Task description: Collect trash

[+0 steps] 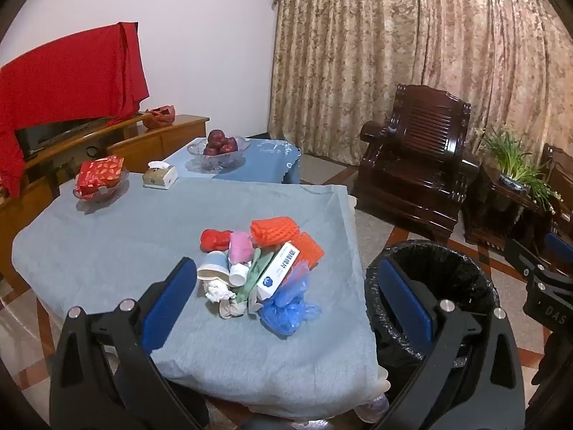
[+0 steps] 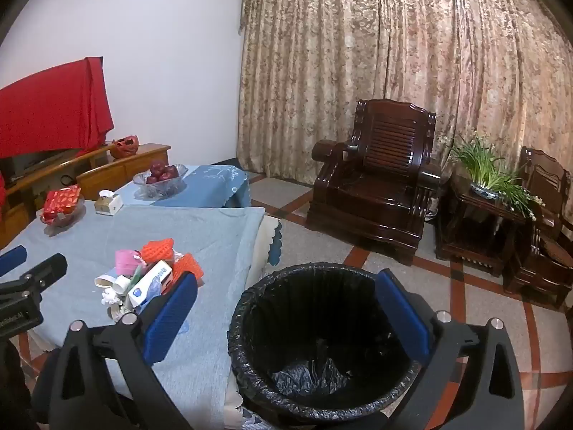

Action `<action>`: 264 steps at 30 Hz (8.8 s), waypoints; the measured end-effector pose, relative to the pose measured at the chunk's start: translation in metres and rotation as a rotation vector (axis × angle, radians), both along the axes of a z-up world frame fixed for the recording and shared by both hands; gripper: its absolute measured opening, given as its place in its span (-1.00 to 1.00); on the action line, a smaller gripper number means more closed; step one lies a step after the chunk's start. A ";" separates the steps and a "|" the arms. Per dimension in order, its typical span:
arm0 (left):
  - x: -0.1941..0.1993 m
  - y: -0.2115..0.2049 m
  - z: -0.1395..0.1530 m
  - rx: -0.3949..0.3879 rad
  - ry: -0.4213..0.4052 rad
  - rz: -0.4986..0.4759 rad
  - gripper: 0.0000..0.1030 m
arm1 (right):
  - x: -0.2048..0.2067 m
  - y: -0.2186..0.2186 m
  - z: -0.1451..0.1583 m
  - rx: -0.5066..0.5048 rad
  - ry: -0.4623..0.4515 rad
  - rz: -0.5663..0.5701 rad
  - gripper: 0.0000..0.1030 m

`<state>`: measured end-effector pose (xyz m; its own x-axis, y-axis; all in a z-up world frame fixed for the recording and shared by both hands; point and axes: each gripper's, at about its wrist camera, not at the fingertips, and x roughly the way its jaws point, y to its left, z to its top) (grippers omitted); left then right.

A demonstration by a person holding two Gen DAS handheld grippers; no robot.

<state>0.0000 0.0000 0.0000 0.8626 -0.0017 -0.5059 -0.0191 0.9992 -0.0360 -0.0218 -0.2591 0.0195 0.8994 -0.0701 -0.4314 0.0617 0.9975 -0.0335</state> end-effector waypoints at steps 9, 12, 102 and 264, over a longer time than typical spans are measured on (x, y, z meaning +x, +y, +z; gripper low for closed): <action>0.001 0.000 0.000 0.005 0.007 -0.003 0.91 | 0.000 0.001 0.000 0.001 0.000 -0.001 0.89; 0.001 0.000 0.000 0.009 0.006 -0.003 0.91 | 0.000 0.001 0.000 0.000 -0.004 0.000 0.89; 0.014 0.026 -0.033 -0.023 0.009 0.036 0.91 | 0.027 0.018 -0.019 0.018 0.017 0.046 0.89; 0.108 0.003 -0.096 -0.072 0.060 -0.166 0.79 | 0.102 -0.025 -0.095 0.129 0.129 0.070 0.89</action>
<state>0.1079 0.0031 -0.0962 0.8158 -0.1792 -0.5498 0.1411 0.9837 -0.1113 0.0802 -0.2838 -0.0756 0.8371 0.0540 -0.5444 -0.0048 0.9958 0.0914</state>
